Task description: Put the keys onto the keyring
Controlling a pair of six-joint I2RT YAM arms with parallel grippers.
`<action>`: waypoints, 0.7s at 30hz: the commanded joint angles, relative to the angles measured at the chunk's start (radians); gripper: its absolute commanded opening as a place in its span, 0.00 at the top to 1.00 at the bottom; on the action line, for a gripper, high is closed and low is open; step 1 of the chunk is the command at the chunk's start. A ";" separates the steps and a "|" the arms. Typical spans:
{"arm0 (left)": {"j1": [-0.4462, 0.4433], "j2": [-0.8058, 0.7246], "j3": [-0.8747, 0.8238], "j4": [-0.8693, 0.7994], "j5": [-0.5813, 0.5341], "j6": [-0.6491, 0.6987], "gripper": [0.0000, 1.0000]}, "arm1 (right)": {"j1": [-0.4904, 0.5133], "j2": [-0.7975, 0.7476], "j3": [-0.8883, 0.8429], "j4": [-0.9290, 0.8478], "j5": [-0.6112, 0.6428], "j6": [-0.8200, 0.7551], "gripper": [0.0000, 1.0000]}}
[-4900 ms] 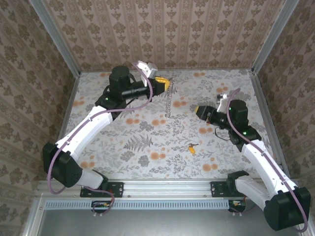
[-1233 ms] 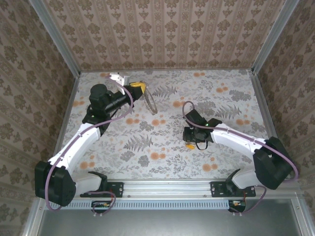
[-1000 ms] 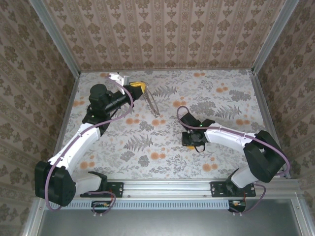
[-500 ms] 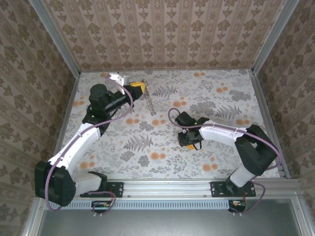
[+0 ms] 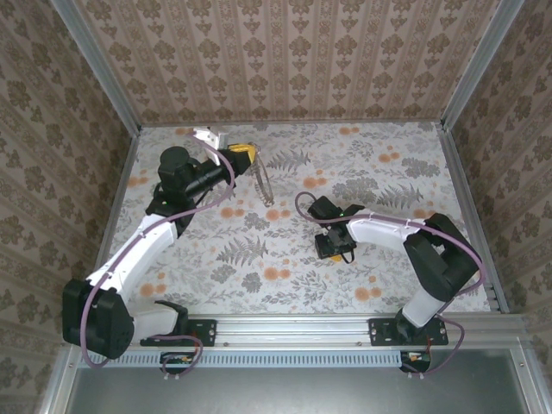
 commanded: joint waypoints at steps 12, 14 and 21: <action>-0.013 0.005 0.042 0.053 0.015 -0.020 1.00 | -0.097 -0.007 -0.025 0.052 -0.007 0.091 0.83; -0.015 0.006 0.041 0.053 0.013 -0.020 1.00 | -0.128 -0.037 -0.049 0.072 -0.020 0.125 0.88; -0.021 0.006 0.042 0.050 0.012 -0.016 1.00 | -0.197 -0.199 -0.115 0.146 -0.094 0.192 0.84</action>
